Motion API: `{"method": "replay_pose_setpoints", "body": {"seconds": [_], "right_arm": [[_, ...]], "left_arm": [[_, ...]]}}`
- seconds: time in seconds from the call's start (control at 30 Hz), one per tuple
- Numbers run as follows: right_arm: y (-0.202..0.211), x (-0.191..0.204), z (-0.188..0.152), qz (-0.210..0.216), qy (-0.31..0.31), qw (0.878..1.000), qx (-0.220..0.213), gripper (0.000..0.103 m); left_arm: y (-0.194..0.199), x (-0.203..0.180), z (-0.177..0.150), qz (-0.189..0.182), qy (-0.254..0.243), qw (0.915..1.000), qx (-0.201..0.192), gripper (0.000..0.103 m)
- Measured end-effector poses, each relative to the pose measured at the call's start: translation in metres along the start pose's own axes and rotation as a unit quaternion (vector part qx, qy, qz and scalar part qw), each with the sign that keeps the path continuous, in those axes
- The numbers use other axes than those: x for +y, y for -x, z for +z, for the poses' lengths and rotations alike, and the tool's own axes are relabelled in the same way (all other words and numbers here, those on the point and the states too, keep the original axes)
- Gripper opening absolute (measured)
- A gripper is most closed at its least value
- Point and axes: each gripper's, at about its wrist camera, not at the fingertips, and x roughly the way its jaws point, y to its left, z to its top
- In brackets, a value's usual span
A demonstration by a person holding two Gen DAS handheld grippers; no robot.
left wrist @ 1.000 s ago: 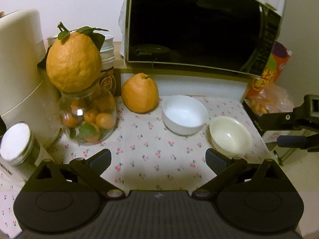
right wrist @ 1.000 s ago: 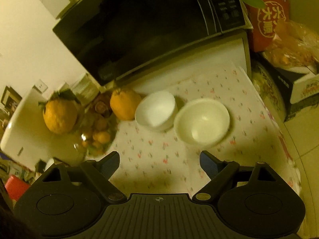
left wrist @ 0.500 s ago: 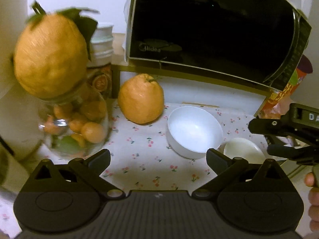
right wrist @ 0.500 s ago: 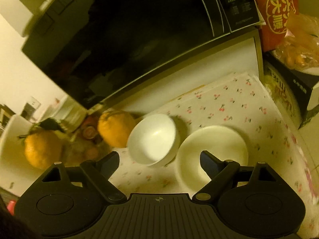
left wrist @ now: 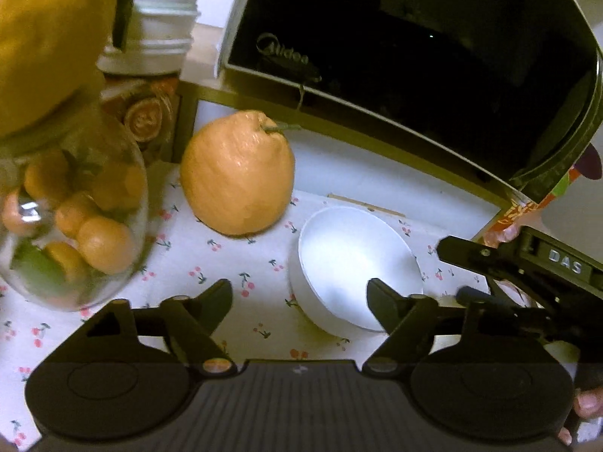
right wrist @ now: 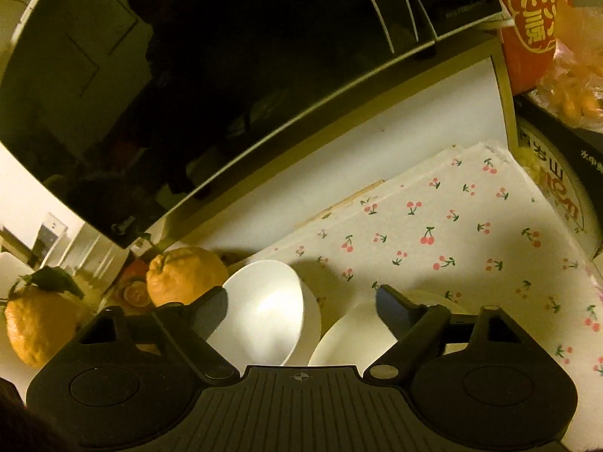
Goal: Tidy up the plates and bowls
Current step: 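Grasp the white bowl rim with the left gripper and lift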
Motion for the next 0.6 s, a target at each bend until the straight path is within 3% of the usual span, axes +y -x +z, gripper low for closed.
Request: {"method": "replay_pose_setpoints", "body": {"seconds": [0.33, 0.4, 0.6], "right_arm": [[-0.015, 0.004, -0.007, 0.001, 0.014, 1.000, -0.007, 0.040], [-0.020, 0.005, -0.010, 0.007, 0.018, 1.000, -0.004, 0.034], [-0.028, 0.010, -0.015, 0.007, 0.026, 1.000, 0.005, 0.020]], "left_arm": [[-0.014, 0.005, -0.007, -0.032, 0.012, 0.9994, -0.006, 0.039], [-0.015, 0.006, -0.007, -0.033, 0.009, 0.9994, -0.009, 0.028], [-0.020, 0.005, -0.009, -0.040, 0.000, 0.9991, -0.013, 0.020]]}}
